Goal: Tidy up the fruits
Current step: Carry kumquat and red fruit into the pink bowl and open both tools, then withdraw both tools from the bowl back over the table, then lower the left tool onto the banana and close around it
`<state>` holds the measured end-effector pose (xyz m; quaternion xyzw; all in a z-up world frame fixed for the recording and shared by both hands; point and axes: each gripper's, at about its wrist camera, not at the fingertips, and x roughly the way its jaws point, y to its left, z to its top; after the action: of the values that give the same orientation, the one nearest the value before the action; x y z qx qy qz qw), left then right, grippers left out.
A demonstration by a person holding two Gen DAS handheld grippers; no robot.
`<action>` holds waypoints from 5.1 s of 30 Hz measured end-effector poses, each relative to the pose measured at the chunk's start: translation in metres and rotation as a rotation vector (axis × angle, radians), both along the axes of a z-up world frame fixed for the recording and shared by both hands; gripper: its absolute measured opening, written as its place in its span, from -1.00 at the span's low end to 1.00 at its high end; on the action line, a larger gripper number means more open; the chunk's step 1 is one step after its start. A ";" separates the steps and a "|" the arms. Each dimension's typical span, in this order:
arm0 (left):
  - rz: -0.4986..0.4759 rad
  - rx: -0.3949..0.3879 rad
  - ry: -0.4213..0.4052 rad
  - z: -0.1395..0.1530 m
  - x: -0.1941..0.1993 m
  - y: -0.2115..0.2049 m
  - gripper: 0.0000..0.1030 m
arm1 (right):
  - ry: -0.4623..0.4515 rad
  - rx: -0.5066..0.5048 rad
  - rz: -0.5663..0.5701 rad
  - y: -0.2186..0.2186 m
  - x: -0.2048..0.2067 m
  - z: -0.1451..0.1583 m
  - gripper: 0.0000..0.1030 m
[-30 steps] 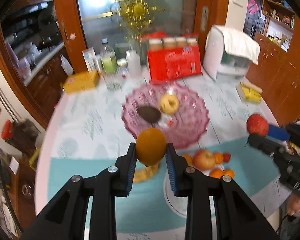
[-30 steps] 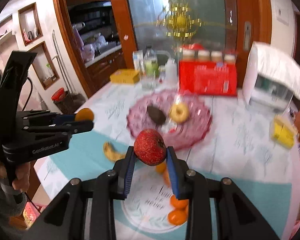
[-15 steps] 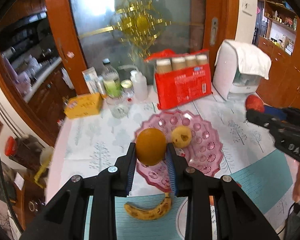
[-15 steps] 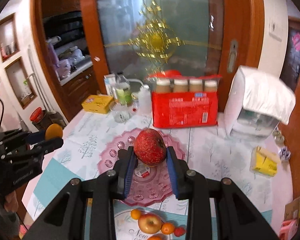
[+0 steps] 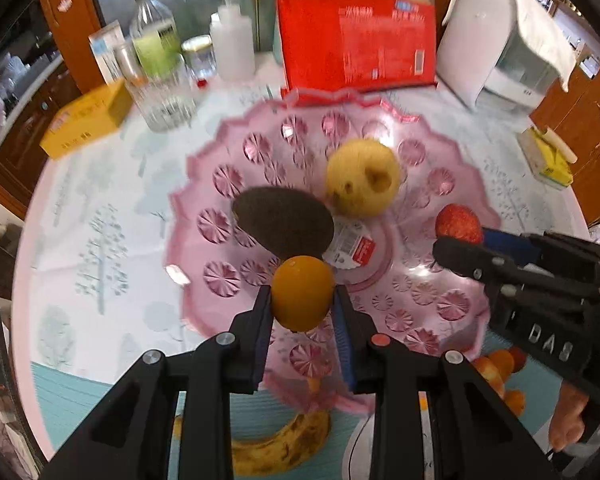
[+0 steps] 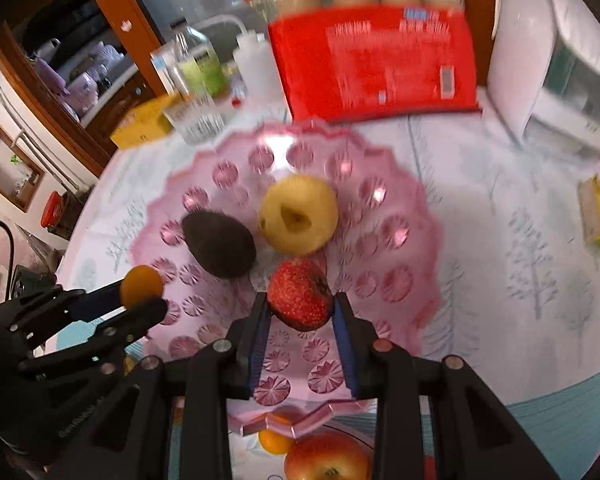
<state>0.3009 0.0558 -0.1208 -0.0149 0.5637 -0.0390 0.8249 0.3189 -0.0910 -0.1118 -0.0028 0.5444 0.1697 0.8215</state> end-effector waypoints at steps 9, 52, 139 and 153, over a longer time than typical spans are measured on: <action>0.000 0.030 0.016 -0.034 0.006 -0.005 -0.47 | 0.008 -0.026 -0.013 0.013 -0.002 -0.032 -0.38; 0.065 0.135 -0.229 0.051 -0.092 0.001 0.63 | -0.128 0.030 -0.047 -0.023 -0.077 0.030 -0.30; -0.382 0.175 0.017 -0.074 -0.118 0.009 0.32 | -0.036 0.074 -0.121 -0.051 -0.178 -0.020 -0.19; -0.268 0.164 -0.018 -0.074 -0.117 0.003 -0.13 | 0.026 0.088 -0.302 -0.130 -0.145 -0.026 -0.19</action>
<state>0.1841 0.0584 -0.1951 0.1281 0.5546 -0.1028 0.8157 0.1738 -0.2207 -0.1379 0.1176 0.5412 0.0680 0.8299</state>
